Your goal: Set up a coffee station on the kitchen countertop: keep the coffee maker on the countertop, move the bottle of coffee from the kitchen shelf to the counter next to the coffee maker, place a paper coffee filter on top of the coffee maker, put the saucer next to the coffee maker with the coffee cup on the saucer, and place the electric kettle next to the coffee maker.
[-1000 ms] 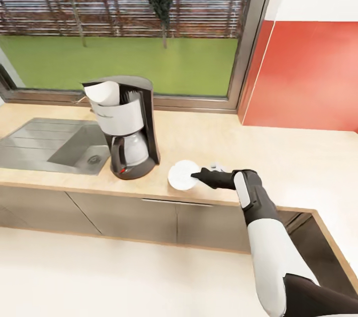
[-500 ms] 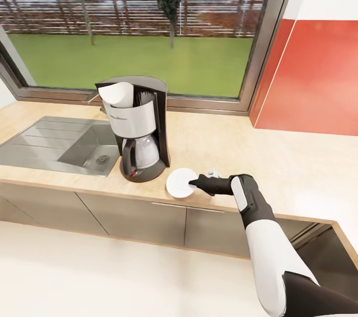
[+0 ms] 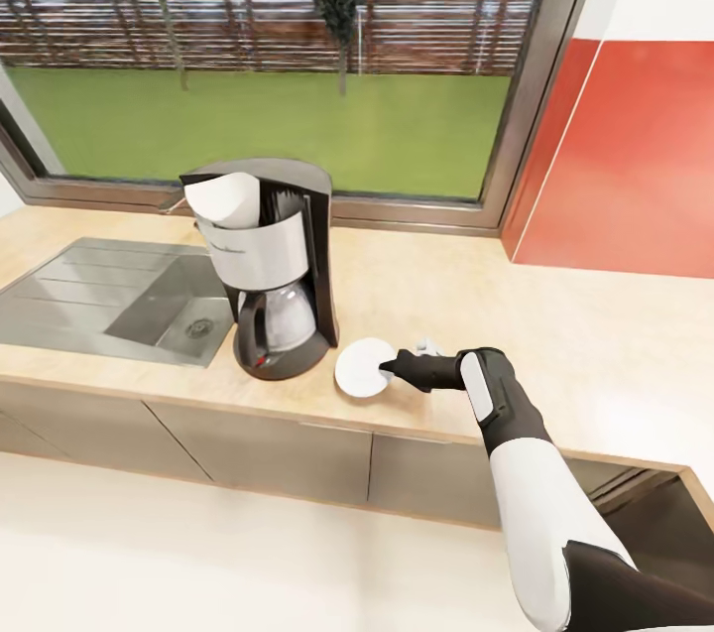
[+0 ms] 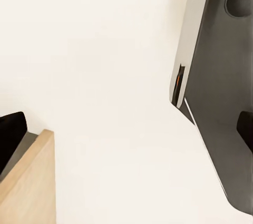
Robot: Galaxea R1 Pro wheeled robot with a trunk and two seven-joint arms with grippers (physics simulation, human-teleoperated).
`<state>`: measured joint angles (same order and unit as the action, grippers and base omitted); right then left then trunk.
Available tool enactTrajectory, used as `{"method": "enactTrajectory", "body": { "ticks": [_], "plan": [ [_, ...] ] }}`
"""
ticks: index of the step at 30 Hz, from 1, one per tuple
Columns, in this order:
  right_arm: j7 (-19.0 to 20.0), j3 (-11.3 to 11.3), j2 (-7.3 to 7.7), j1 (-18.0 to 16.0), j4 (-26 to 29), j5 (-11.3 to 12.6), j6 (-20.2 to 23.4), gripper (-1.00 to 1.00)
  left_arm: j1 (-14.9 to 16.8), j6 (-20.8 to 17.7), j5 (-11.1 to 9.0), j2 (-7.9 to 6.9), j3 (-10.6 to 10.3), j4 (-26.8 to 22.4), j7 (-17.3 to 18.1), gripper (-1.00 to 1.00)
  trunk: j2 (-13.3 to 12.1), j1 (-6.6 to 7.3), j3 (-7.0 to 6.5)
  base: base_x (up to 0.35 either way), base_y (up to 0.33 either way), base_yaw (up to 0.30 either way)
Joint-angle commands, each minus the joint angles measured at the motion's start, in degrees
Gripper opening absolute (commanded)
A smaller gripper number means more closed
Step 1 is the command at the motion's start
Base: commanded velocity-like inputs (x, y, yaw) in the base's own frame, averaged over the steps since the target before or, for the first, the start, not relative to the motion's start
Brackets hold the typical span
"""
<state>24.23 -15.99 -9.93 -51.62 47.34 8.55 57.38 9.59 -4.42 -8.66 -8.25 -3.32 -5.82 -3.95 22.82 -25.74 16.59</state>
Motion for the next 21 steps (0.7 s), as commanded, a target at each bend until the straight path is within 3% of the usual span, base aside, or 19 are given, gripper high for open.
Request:
{"method": "enactTrajectory", "body": {
  "ticks": [1, 18, 19, 21],
  "plan": [
    [0.0, -0.3, -0.07, -0.1, 0.0, 0.2, 0.4, -1.0, 0.0, -0.3, -0.6, -0.02, -0.4, -0.2, -0.2, 1.0, 0.1, -0.04, 0.1, 0.068, 0.0, 0.0],
    [0.0, -0.3, -0.07, -0.1, 0.0, 0.2, 0.4, -1.0, 0.0, -0.4, -0.6, -0.02, -0.4, -0.2, -0.2, 1.0, 0.1, -0.04, 0.1, 0.033, 0.0, 0.0],
    [0.0, -0.3, -0.07, -0.1, 0.0, 0.2, 0.4, 1.0, 0.0, -0.4, -0.6, -0.02, -0.4, -0.2, -0.2, 1.0, 0.1, -0.04, 0.1, 0.002, 0.0, 0.0],
    [0.0, -0.3, -0.07, -0.1, 0.0, 0.2, 0.4, 1.0, 0.0, -0.4, -0.7, -0.02, -0.4, -0.2, -0.2, 1.0, 0.1, -0.04, 0.1, 0.0, 0.0, 0.0]
  ]
}}
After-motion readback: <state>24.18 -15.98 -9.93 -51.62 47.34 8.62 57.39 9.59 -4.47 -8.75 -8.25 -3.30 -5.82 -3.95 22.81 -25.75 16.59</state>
